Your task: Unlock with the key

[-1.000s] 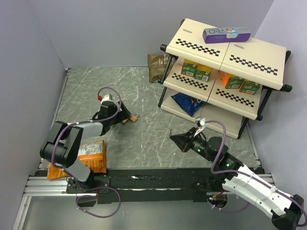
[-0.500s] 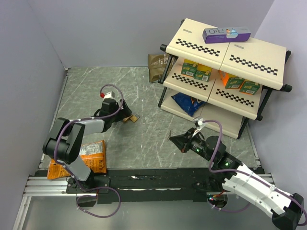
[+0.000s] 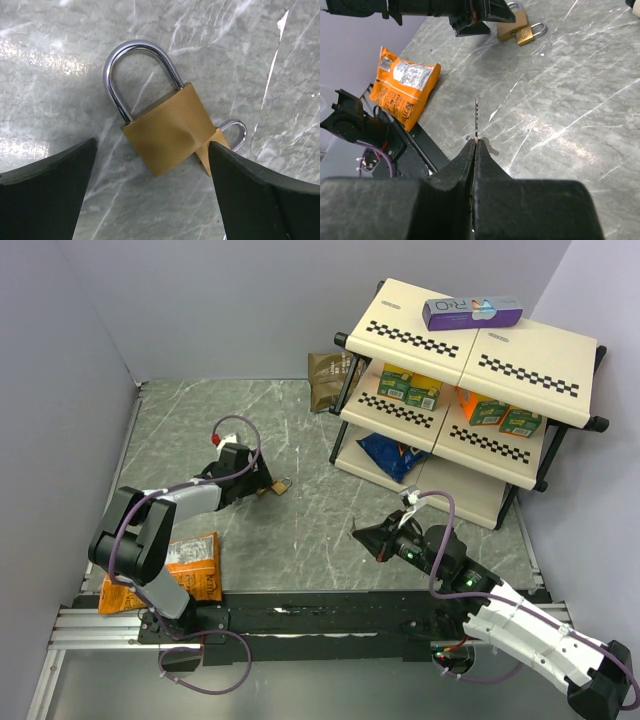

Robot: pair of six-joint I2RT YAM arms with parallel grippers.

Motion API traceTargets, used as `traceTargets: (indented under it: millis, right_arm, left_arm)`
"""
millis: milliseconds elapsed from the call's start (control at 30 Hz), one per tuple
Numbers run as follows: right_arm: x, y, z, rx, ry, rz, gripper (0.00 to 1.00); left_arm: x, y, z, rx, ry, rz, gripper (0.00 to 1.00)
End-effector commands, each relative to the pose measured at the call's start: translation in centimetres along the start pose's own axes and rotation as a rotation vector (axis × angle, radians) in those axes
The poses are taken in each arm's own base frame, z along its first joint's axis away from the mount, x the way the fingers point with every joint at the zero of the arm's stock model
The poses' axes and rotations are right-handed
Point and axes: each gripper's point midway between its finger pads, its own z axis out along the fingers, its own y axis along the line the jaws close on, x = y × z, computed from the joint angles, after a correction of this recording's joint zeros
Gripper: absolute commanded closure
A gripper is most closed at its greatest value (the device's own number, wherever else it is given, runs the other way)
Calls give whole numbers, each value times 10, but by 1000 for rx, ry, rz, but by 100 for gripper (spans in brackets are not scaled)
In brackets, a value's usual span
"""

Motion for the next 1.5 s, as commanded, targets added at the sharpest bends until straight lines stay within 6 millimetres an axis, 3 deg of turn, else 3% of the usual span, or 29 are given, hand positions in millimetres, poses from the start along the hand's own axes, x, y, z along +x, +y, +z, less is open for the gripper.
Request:
traceTargets:
  millis: [0,300,567,800,933,1267,1467]
  right_arm:
    - [-6,3,-1,-11,-22,8,100]
    - [-3,-4,-7,19,-27,12,100]
    - [-2,-5,-6,27,-21,9,100]
    - [0,-6,-4,29,-9,13,100]
    - [3,-6,-2,27,-1,19,100]
    - [4,-7,-5,29,-8,25,100]
    - [5,-7,-6,23,-9,36,100]
  left_arm:
    - [6,-15,2,59,42,-17,1]
    - [8,-37,26,74,54,24,1]
    - [-10,-68,34,117,23,90,1]
    - [-2,-44,45,-116,68,269,1]
    - [3,-32,39,-199,77,322,0]
    - [17,-32,31,-172,136,354,1]
    - [33,-27,39,-179,211,404,12]
